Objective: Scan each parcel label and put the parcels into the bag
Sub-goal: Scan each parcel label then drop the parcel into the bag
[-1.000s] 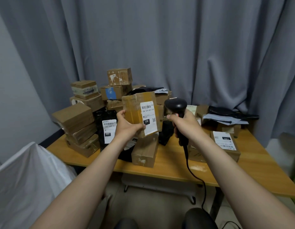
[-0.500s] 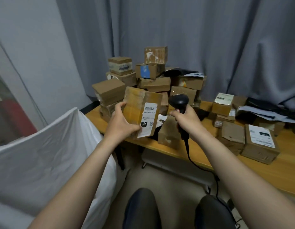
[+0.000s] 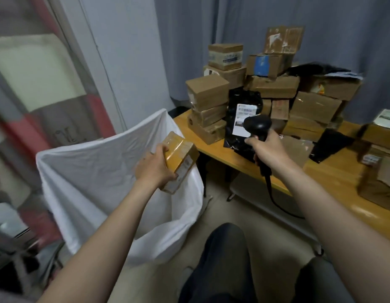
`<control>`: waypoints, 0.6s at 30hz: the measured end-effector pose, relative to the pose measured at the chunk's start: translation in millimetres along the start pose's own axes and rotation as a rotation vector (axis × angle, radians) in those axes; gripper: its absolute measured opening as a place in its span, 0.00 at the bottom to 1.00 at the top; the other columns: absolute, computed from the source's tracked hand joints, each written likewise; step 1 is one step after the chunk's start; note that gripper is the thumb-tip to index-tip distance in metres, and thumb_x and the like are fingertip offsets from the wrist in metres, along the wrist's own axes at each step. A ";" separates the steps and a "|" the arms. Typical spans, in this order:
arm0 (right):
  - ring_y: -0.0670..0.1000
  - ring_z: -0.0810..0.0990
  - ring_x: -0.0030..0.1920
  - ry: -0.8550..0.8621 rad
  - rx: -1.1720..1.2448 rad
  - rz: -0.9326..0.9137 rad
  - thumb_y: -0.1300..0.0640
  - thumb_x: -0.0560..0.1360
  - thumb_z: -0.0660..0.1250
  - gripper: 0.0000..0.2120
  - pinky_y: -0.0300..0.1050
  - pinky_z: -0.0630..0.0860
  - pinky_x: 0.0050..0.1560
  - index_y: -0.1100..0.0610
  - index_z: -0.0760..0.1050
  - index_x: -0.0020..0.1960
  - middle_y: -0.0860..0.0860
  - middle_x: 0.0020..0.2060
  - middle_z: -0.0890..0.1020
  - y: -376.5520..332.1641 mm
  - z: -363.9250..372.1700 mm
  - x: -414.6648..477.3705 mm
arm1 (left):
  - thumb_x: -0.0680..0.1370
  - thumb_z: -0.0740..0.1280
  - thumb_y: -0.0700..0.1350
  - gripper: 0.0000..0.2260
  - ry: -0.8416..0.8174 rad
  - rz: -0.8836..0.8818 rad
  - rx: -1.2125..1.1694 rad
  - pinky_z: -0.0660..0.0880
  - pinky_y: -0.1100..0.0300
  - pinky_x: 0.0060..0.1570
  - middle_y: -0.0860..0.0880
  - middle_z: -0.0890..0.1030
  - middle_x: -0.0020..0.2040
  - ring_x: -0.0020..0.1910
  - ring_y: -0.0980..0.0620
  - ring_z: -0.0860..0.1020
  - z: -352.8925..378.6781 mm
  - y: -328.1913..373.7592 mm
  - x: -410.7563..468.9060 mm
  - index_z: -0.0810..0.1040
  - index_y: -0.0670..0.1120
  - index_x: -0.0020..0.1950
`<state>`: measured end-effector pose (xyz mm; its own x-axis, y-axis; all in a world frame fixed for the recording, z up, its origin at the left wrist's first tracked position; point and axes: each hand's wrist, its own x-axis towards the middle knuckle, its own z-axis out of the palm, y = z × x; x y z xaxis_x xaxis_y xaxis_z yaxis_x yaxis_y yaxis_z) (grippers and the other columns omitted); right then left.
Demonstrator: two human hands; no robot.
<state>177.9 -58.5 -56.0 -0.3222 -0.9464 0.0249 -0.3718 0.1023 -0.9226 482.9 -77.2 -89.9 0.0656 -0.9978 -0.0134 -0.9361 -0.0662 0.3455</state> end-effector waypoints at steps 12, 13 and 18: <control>0.58 0.78 0.44 -0.051 -0.020 0.008 0.48 0.76 0.71 0.24 0.52 0.76 0.44 0.55 0.73 0.68 0.48 0.43 0.76 12.6 10.0 -0.2 | 0.68 0.80 0.47 0.45 -0.186 -0.298 0.332 0.70 0.37 0.65 0.38 0.67 0.71 0.69 0.33 0.69 29.1 -58.3 18.7 0.57 0.52 0.77; 0.57 0.78 0.45 -0.057 -0.023 0.004 0.47 0.75 0.71 0.25 0.53 0.76 0.45 0.55 0.73 0.68 0.47 0.43 0.76 12.6 9.5 0.1 | 0.69 0.80 0.48 0.45 -0.209 -0.316 0.344 0.70 0.36 0.65 0.38 0.65 0.73 0.70 0.33 0.68 31.7 -60.0 20.3 0.56 0.53 0.78; 0.57 0.78 0.43 -0.065 0.000 0.006 0.46 0.74 0.71 0.21 0.53 0.77 0.43 0.53 0.73 0.63 0.47 0.42 0.77 10.8 4.6 1.7 | 0.74 0.77 0.52 0.39 -0.247 -0.274 0.335 0.69 0.37 0.66 0.41 0.65 0.74 0.72 0.35 0.66 36.7 -47.7 24.6 0.58 0.54 0.78</control>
<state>177.3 -60.5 -67.7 -0.2668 -0.9637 -0.0059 -0.3697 0.1080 -0.9229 516.4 -98.9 -141.1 0.2789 -0.9132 -0.2970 -0.9581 -0.2856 -0.0216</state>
